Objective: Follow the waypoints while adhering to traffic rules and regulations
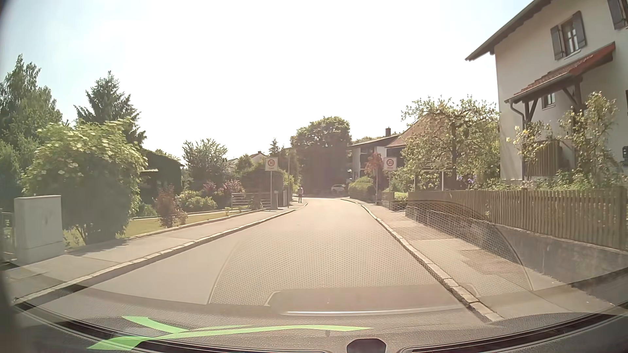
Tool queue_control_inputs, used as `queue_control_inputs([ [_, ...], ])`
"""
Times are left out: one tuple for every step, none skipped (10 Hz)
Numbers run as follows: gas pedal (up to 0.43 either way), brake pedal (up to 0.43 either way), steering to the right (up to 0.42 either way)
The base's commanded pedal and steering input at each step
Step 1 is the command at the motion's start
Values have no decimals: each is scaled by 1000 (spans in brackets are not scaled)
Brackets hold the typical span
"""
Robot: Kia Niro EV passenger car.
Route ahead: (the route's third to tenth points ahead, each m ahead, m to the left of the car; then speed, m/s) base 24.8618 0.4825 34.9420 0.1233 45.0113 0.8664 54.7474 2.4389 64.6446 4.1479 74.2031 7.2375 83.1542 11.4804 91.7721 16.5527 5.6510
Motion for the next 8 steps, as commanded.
queue_control_inputs([
  [67,0,28],
  [59,0,28],
  [59,0,25],
  [59,0,22],
  [59,0,19],
  [59,0,17],
  [59,0,15],
  [59,0,13],
])
